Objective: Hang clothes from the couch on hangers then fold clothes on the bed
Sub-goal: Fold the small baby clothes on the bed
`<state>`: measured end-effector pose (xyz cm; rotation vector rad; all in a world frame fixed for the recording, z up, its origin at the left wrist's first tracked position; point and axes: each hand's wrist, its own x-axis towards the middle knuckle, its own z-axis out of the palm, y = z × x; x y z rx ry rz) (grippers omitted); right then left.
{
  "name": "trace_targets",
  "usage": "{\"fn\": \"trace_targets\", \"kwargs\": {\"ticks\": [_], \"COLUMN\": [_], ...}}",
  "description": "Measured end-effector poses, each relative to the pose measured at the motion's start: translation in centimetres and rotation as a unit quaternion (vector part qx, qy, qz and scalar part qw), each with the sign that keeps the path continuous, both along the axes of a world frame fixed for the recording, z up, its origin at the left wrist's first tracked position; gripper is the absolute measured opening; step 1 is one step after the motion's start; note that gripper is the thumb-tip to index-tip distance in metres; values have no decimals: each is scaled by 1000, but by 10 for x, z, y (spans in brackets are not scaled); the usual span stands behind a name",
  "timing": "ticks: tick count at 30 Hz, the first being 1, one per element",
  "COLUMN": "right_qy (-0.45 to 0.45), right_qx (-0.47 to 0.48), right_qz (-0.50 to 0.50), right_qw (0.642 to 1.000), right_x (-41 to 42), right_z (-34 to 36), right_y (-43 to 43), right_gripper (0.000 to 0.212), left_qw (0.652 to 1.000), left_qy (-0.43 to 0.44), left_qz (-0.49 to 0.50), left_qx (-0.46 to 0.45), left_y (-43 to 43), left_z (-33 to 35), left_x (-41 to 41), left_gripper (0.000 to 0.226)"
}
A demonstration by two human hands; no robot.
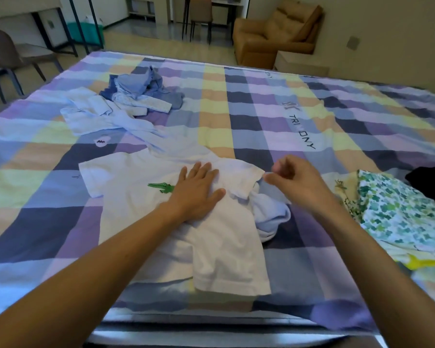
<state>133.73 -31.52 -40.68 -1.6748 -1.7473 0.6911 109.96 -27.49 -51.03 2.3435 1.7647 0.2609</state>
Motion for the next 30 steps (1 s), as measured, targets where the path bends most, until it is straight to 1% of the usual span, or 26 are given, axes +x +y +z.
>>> {"fn": "trace_targets", "kwargs": {"ticks": [1,3,4,5,6,9,12,14,16,18,19,21,22,24,26,28,29,30], "right_qy": [-24,-98,-144,-176,-177,-90,-33,-3,9,5,-10,-42,-26,68,143,141,101,35], "right_qx": [-31,-116,-150,-175,-186,-198,-163,-170,-175,-150,-129,-100,-97,-136,-170,-134,-95,-48], "right_qz": [-11,-15,-19,-23,-29,-37,-36,-43,-48,-49,-49,-39,-24,33,87,121,141,167], "right_qw": [999,988,978,969,966,975,985,985,983,987,990,993,995,988,971,973,980,984], "right_x": [-3,-8,-11,-13,-16,-27,-37,-47,-58,-69,-73,-86,-92,-109,-117,-119,-118,-117], "right_z": [-8,-32,-42,-50,-55,-48,-30,-20,-13,-9,-6,2,6,13,14,3,-4,-13], "right_y": [27,72,86,97,107,119,127,127,125,125,125,122,120,109,99,96,94,93], "right_gripper": [34,71,79,80,74,36,19,16,13,12,13,18,20,23,20,7,9,13], "left_qw": [1000,1000,1000,999,999,999,999,999,999,998,998,997,998,998,997,990,982,972], "left_qy": [3,9,10,10,11,11,15,28,43,60,66,66,53,6,-47,-136,-181,-220], "left_qz": [11,25,27,27,25,19,8,3,3,7,10,11,3,-22,-49,-40,-18,17], "left_qx": [1,8,13,16,18,28,31,25,15,0,-9,-26,-37,-63,-43,26,57,80], "left_y": [-1,-4,-5,-6,-6,-6,-7,-6,-5,-5,-6,-17,-26,-50,-69,-84,-87,-88], "left_z": [-3,-10,-13,-14,-15,-16,-17,-17,-16,-13,-11,-4,0,11,20,29,31,32], "left_x": [3,4,4,4,4,4,5,5,6,7,9,13,16,13,2,-21,-35,-50], "left_gripper": [72,84,91,96,99,97,97,101,105,107,104,92,85,78,75,64,60,59]}}
